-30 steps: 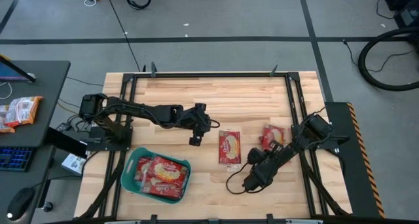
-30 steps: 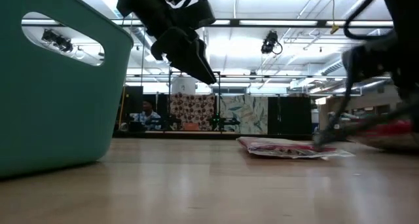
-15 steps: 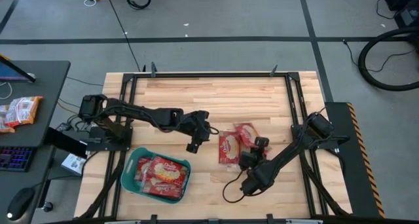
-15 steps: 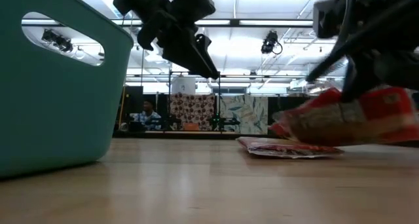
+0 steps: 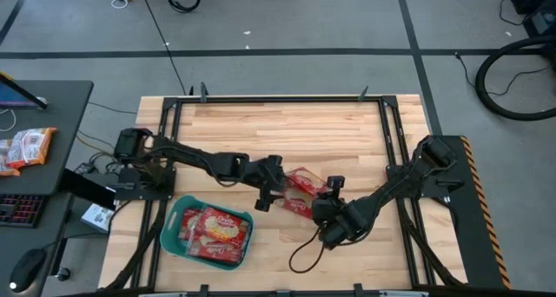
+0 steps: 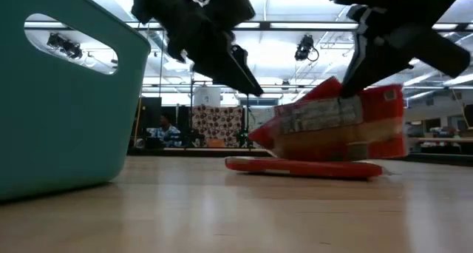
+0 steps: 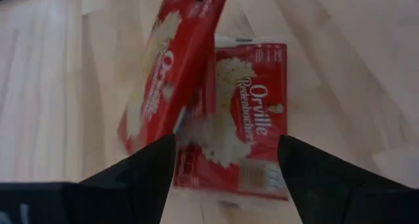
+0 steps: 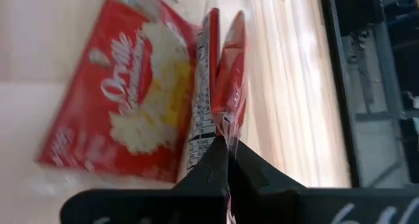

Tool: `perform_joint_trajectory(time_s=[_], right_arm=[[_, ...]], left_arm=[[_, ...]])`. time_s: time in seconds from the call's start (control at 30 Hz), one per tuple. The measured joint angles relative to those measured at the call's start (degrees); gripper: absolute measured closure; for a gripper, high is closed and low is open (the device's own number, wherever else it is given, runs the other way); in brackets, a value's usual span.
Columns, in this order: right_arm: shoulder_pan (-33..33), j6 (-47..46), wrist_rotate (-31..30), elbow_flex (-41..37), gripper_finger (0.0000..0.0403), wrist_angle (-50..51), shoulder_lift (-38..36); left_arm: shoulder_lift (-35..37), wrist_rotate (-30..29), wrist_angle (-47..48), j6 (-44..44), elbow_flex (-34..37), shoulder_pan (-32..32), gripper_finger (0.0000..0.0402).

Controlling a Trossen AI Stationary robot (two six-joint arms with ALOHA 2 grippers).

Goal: Sort popcorn bags into baskets
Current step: Put the popcorn bag into the blue bin

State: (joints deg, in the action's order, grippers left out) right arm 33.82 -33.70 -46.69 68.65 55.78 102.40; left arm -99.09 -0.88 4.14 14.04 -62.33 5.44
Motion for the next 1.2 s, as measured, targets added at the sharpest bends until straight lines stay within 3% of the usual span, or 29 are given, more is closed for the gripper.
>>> perform_joint_trajectory(time_s=[0.2,0.63,0.83,0.97,1.2], right_arm=[[-2.55,5.79,1.34,-1.45,0.0400,-6.89,0.19],[-6.23,11.59,1.73,-1.58,0.0399,-13.83,0.21],[-6.36,14.44,3.08,-1.58,0.0399,-16.36,0.21],[-6.36,14.86,3.26,-1.58,0.0399,-16.80,0.21],[-6.36,15.45,5.28,-1.58,0.0393,-18.68,0.21]], left_arm=[[-3.25,-6.82,-7.26,-1.47,-0.01,1.33,0.0130],[-8.97,-7.14,-8.88,-3.04,0.04,1.18,0.0131],[-10.56,-13.65,-9.81,-3.04,0.04,1.26,0.0137],[-10.55,-14.48,-10.02,-3.05,0.04,1.28,0.0174],[-10.51,-14.60,-10.20,-4.70,0.04,1.53,0.0282]])
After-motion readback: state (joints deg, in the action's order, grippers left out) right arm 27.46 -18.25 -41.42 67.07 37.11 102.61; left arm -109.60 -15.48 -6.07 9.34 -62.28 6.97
